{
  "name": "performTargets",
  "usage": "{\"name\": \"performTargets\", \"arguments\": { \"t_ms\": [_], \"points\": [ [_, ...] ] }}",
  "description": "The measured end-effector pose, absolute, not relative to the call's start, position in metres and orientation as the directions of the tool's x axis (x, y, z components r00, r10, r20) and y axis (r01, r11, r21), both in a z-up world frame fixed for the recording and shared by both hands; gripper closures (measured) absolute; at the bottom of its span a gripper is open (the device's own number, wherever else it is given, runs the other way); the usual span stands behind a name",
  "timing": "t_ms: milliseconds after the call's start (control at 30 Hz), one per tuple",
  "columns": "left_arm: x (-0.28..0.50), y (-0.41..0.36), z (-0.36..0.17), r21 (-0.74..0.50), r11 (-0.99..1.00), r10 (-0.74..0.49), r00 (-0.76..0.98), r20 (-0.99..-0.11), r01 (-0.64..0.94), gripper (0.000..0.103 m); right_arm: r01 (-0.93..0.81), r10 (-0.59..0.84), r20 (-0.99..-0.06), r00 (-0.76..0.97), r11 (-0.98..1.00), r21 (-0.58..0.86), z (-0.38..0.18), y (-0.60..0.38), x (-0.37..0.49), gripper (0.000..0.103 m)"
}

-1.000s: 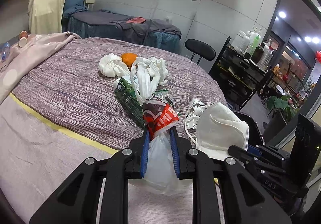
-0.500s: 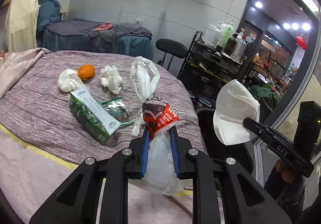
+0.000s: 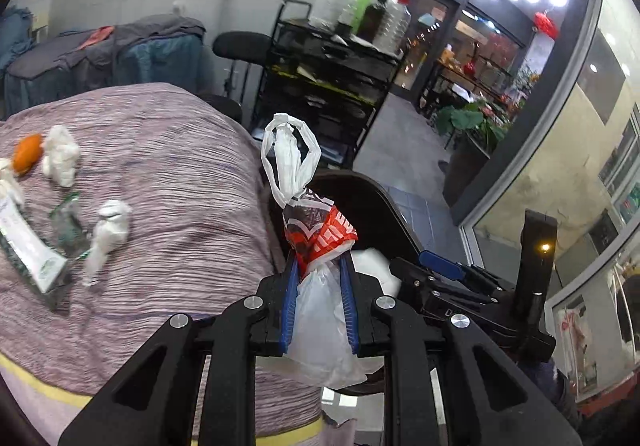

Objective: Collect trash
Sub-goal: 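Lower the mask into the black bin and open the right tool while the left carries the bag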

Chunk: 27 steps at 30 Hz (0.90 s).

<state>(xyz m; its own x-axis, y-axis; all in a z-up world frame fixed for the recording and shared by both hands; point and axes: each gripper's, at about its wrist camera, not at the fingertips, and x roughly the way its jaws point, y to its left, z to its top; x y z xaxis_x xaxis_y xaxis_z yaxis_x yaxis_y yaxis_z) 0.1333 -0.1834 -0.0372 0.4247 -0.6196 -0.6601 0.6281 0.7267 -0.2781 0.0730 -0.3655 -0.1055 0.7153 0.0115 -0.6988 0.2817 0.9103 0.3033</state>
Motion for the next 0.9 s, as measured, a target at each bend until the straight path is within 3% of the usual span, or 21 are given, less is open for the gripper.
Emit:
{"name": "performTargets", "arguments": {
  "t_ms": [300,500,767,867,900],
  "points": [
    [0.142,-0.241,-0.067,-0.281,0.690,-0.599,0.307,-0.740,0.668,0.083,0.391,-0.102,-0.667,0.738,0.870,0.300,-0.102,-0.397,0.057,0.042],
    [0.142,-0.270,-0.084,-0.268,0.675,-0.568,0.253,-0.783,0.687,0.083,0.443,-0.179,-0.624,0.761,0.846,0.296,-0.089,-0.408,0.045,0.035],
    [0.140,-0.290,-0.105,-0.247,0.657,-0.534,0.209,-0.819,0.712,0.082,0.487,-0.228,-0.609,0.760,0.820,0.301,-0.082,-0.421,0.035,0.033],
    [0.138,-0.292,-0.109,-0.231,0.656,-0.519,0.207,-0.829,0.719,0.068,0.502,-0.244,-0.601,0.761,0.808,0.308,-0.081,-0.425,0.029,0.026],
    [0.137,-0.292,-0.108,-0.226,0.657,-0.519,0.213,-0.828,0.720,0.057,0.506,-0.245,-0.602,0.760,0.805,0.311,-0.081,-0.426,0.029,0.026]
  ]
}}
